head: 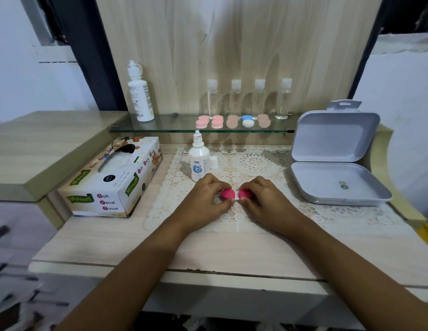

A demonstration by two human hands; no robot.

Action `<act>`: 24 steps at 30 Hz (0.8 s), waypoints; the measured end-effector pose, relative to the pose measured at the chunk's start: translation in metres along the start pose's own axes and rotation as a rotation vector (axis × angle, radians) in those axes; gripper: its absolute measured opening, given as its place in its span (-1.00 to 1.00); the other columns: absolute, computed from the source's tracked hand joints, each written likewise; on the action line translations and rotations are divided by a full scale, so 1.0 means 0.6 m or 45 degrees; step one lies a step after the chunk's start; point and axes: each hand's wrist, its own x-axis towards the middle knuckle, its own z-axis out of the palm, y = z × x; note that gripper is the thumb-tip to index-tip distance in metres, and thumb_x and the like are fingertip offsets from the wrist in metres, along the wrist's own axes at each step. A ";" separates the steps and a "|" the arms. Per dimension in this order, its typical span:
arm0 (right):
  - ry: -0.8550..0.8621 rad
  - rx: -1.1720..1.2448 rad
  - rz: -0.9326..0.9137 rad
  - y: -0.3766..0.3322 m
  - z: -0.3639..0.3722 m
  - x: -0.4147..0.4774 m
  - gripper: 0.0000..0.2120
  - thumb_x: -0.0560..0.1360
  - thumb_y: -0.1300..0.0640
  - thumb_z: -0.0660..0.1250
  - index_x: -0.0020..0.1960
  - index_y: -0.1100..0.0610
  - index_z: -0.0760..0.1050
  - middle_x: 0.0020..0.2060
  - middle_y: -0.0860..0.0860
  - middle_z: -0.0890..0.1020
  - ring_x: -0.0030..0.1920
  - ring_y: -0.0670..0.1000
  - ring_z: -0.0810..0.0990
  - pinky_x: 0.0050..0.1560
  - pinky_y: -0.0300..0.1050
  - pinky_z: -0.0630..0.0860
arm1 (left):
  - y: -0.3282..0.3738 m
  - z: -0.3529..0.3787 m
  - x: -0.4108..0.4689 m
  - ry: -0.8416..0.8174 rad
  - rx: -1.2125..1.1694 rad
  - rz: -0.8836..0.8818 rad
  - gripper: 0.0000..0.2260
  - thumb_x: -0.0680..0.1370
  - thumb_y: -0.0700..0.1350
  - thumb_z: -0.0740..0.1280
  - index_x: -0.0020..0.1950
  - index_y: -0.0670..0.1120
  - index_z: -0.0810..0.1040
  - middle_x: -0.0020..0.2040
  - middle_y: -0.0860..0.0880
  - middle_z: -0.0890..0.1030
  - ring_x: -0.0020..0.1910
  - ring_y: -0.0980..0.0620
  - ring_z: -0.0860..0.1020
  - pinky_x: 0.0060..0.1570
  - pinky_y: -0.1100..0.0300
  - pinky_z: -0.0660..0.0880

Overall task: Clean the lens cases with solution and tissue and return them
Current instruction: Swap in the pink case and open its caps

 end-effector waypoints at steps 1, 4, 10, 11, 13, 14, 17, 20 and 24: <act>-0.002 0.001 0.002 0.000 0.000 0.000 -0.79 0.50 0.08 0.30 0.10 0.13 0.52 -0.03 0.05 0.50 0.03 0.06 0.45 0.09 -0.03 0.41 | 0.001 0.000 -0.001 -0.007 0.000 0.016 -0.67 0.50 -0.09 0.36 0.25 -0.08 0.52 0.05 0.10 0.41 0.09 0.16 0.41 0.06 0.50 0.23; -0.010 -0.002 0.006 0.000 -0.002 0.000 -0.79 0.50 0.08 0.30 0.10 0.13 0.52 -0.03 0.04 0.50 0.02 0.06 0.44 0.09 -0.02 0.40 | 0.005 -0.001 -0.003 -0.071 -0.014 0.081 -0.56 0.49 -0.24 0.29 0.38 -0.07 0.40 0.30 0.05 0.43 0.29 0.16 0.36 0.22 0.49 0.18; -0.020 0.006 0.015 -0.001 -0.002 0.002 -0.78 0.50 0.07 0.30 0.11 0.12 0.52 -0.04 0.01 0.48 0.03 0.03 0.43 0.10 -0.06 0.39 | 0.000 0.001 -0.001 -0.058 -0.012 0.117 -0.60 0.52 -0.23 0.30 0.35 -0.08 0.43 0.19 -0.01 0.53 0.18 0.11 0.46 0.18 0.38 0.31; -0.017 0.011 0.015 0.000 -0.001 0.002 -0.79 0.50 0.07 0.31 0.10 0.11 0.53 -0.05 0.01 0.48 0.02 0.03 0.44 0.11 -0.05 0.39 | -0.001 0.002 0.000 -0.038 0.001 0.117 -0.63 0.53 -0.18 0.31 0.34 -0.08 0.44 0.15 0.00 0.53 0.14 0.11 0.45 0.15 0.37 0.30; -0.018 0.011 0.017 0.000 -0.001 0.003 -0.79 0.49 0.06 0.32 0.09 0.11 0.53 -0.06 0.01 0.49 0.02 0.04 0.44 0.11 -0.05 0.39 | -0.003 0.003 0.002 -0.018 0.014 0.088 -0.64 0.53 -0.09 0.33 0.32 -0.07 0.46 0.08 0.03 0.49 0.09 0.14 0.43 0.11 0.36 0.30; -0.020 0.007 0.015 0.001 0.000 0.003 -0.78 0.49 0.06 0.33 0.09 0.11 0.53 -0.05 0.02 0.50 0.02 0.04 0.44 0.11 -0.05 0.39 | -0.004 0.003 0.003 -0.012 0.021 0.074 -0.63 0.52 -0.05 0.34 0.32 -0.06 0.46 0.04 0.06 0.47 0.08 0.14 0.42 0.10 0.36 0.31; -0.014 0.012 0.013 0.002 0.000 0.002 -0.78 0.49 0.05 0.33 0.09 0.10 0.54 -0.05 0.02 0.51 0.03 0.05 0.45 0.11 -0.06 0.39 | -0.004 0.005 0.001 -0.004 0.035 0.060 -0.65 0.51 -0.04 0.35 0.29 -0.07 0.50 0.00 0.08 0.40 0.05 0.15 0.40 0.03 0.51 0.25; -0.022 0.015 0.022 0.001 -0.001 0.002 -0.78 0.49 0.06 0.32 0.10 0.10 0.53 -0.04 0.02 0.51 0.04 0.04 0.44 0.12 -0.05 0.39 | -0.003 0.003 -0.002 -0.022 0.024 0.076 -0.65 0.50 -0.16 0.33 0.29 -0.10 0.50 0.06 0.09 0.40 0.06 0.17 0.40 0.09 0.47 0.25; -0.026 0.012 0.026 0.000 -0.001 0.003 -0.77 0.49 0.05 0.32 0.10 0.10 0.53 -0.04 0.02 0.51 0.04 0.04 0.44 0.12 -0.05 0.39 | 0.001 -0.003 -0.001 -0.037 0.032 0.068 -0.68 0.47 -0.20 0.31 0.22 -0.11 0.52 0.08 0.03 0.49 0.07 0.13 0.43 0.07 0.37 0.30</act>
